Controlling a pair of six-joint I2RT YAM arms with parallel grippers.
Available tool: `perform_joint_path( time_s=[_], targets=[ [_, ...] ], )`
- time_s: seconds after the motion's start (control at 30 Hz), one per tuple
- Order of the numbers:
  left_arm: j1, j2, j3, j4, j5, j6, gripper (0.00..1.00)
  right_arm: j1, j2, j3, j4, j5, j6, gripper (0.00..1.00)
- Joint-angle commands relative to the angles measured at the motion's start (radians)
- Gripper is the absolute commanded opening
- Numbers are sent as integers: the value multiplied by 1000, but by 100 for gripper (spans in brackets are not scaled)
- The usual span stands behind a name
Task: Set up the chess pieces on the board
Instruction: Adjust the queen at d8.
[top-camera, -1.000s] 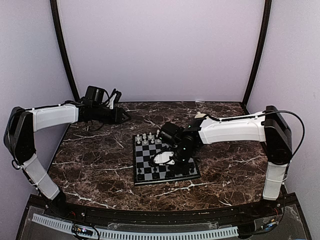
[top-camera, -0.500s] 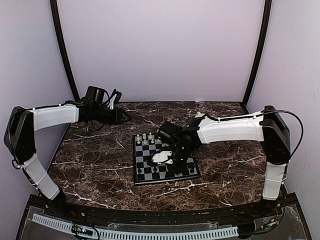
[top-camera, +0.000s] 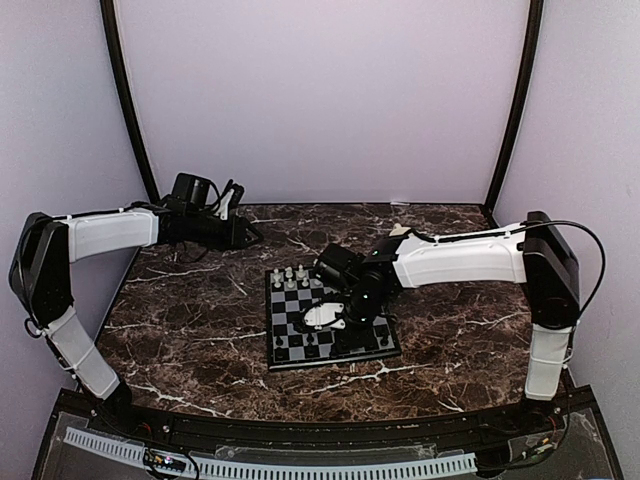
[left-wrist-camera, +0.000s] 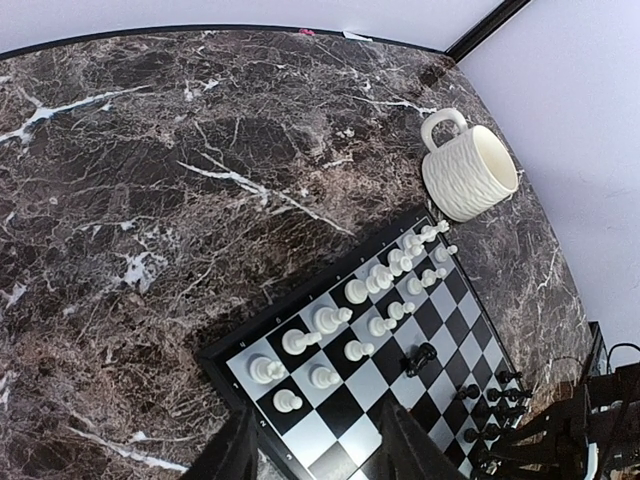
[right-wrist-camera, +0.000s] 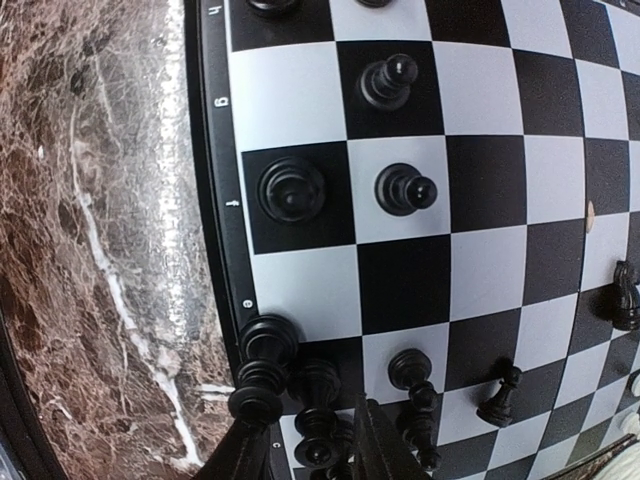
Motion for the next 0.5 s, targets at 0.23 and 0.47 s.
perform_joint_path(
  time_s=[0.23,0.47],
  targets=[
    [5,0,32,-10,29,-5,45,2,-30,23,-21,-44,-42,38],
    [5,-1,32,-11,33,-6,45,9,9,65,-9,-9,-23,38]
  ],
)
